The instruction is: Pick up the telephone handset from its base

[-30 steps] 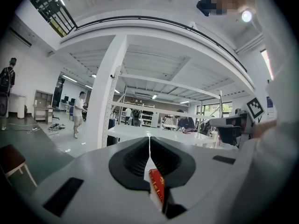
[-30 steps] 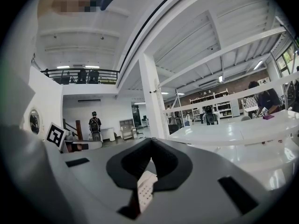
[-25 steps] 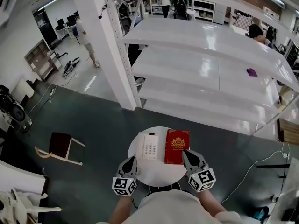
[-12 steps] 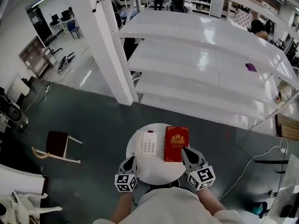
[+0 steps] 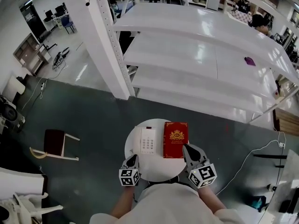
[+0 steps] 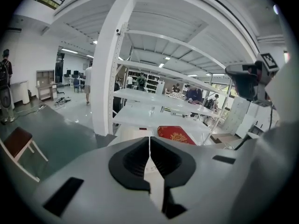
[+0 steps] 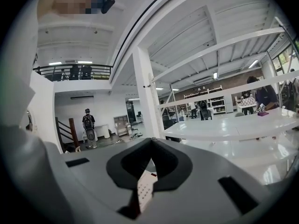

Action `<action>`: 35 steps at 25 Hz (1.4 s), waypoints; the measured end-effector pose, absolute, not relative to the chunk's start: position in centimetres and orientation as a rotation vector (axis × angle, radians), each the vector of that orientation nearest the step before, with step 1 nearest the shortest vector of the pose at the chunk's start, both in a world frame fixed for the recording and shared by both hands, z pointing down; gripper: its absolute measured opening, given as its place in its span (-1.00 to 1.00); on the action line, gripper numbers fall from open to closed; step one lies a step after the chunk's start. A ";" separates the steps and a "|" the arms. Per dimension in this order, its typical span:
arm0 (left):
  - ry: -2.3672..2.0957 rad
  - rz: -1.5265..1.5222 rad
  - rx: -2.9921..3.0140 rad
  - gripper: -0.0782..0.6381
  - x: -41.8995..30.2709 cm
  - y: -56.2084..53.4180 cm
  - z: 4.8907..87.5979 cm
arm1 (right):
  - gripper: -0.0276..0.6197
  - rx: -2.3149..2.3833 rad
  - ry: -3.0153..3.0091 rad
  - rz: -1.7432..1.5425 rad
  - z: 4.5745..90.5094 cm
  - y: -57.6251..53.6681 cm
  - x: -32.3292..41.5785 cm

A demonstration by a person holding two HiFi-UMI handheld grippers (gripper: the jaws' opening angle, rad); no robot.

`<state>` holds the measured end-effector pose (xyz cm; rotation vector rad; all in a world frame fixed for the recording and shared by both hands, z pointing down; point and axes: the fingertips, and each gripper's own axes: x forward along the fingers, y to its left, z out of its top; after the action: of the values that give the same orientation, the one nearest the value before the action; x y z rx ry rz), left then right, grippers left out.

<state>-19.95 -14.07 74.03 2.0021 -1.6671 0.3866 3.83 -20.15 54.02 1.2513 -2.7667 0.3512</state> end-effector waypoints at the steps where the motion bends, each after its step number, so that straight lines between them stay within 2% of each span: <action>1: -1.663 0.394 1.996 -0.72 -20.0 -14.2 74.5 | -0.89 1.256 -2.764 0.349 54.0 -20.2 3.9; 19: -1.592 0.577 1.955 -0.71 -19.9 -16.7 81.0 | -0.89 1.386 -2.673 0.363 54.4 -20.2 6.2; 20: -1.589 0.584 1.946 -0.62 -19.9 -17.0 81.3 | -0.89 1.392 -2.668 0.364 54.5 -20.2 6.3; 21: -1.581 0.588 1.937 -0.33 -20.0 -17.3 81.6 | -0.89 1.396 -2.666 0.363 54.7 -20.2 6.4; 22: -1.570 0.588 1.928 -0.16 -19.9 -17.5 81.9 | -0.89 1.400 -2.663 0.363 54.7 -20.1 6.5; 27: -1.576 0.588 1.908 -0.03 -20.2 -18.9 82.1 | -0.89 1.425 -2.649 0.376 54.6 -19.9 6.5; 35: -1.581 0.614 1.856 0.00 -21.7 -21.4 83.2 | -0.89 1.408 -2.644 0.366 54.9 -19.5 6.0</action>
<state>-21.69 -21.42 83.25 1.8562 -1.5811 0.6138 5.95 -19.50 54.94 1.4077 -2.6443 0.3664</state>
